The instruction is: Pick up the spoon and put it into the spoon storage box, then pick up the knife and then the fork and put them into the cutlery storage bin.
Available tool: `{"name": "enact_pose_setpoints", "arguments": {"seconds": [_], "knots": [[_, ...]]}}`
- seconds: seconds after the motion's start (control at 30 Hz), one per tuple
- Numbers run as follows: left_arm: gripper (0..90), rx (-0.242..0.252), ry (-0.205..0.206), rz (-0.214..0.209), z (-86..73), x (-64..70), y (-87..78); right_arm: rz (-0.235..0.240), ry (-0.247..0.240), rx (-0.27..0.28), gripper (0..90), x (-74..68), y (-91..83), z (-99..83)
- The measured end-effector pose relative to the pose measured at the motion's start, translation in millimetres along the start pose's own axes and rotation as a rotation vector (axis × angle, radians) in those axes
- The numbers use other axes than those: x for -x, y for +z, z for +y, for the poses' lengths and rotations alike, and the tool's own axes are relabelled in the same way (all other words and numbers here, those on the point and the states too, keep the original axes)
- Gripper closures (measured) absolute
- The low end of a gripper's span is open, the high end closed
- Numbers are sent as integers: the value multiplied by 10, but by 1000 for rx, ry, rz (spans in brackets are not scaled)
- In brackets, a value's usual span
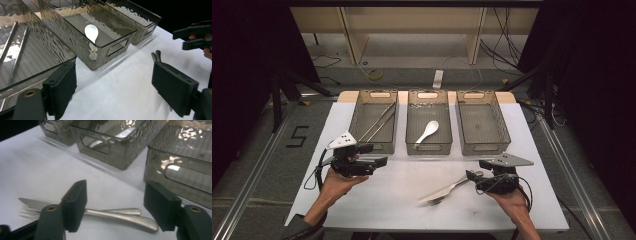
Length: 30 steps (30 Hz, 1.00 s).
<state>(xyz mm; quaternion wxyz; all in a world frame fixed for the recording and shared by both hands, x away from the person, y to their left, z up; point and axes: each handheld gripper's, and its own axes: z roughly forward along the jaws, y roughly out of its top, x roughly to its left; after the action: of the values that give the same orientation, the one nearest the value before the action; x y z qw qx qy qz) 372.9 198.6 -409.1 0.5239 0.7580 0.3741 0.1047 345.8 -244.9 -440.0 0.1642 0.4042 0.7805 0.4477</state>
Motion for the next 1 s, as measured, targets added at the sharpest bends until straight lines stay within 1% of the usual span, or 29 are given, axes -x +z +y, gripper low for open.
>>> {"name": "enact_pose_setpoints", "arguments": {"seconds": [0.13,0.17,0.27,0.4,0.53,0.63,0.73,0.83,0.9,0.97,1.0], "knots": [[191,19,-9,0,-21,20,-33,-17,14,-31,458,72,85,13],[189,22,-4,-1,-26,24,-40,-20,17,-41,472,91,107,13],[184,35,3,0,-34,40,-53,-24,19,-59,515,153,161,9],[182,47,-3,0,-63,53,-73,-19,20,-77,561,212,206,9],[182,58,15,12,-87,71,-115,-11,20,-99,598,241,252,6],[181,68,9,13,-101,77,-134,-13,16,-114,641,260,272,1],[181,68,-4,2,-106,76,-136,-21,11,-122,696,275,285,-1],[181,70,5,0,-102,87,-144,-29,0,-132,770,286,304,-5],[181,70,13,2,-96,91,-151,-32,-5,-140,803,290,317,-6],[181,79,12,3,-86,83,-155,-34,-15,-152,827,292,333,-9],[181,85,4,3,-84,78,-154,-35,-19,-157,839,294,342,-12]]}}
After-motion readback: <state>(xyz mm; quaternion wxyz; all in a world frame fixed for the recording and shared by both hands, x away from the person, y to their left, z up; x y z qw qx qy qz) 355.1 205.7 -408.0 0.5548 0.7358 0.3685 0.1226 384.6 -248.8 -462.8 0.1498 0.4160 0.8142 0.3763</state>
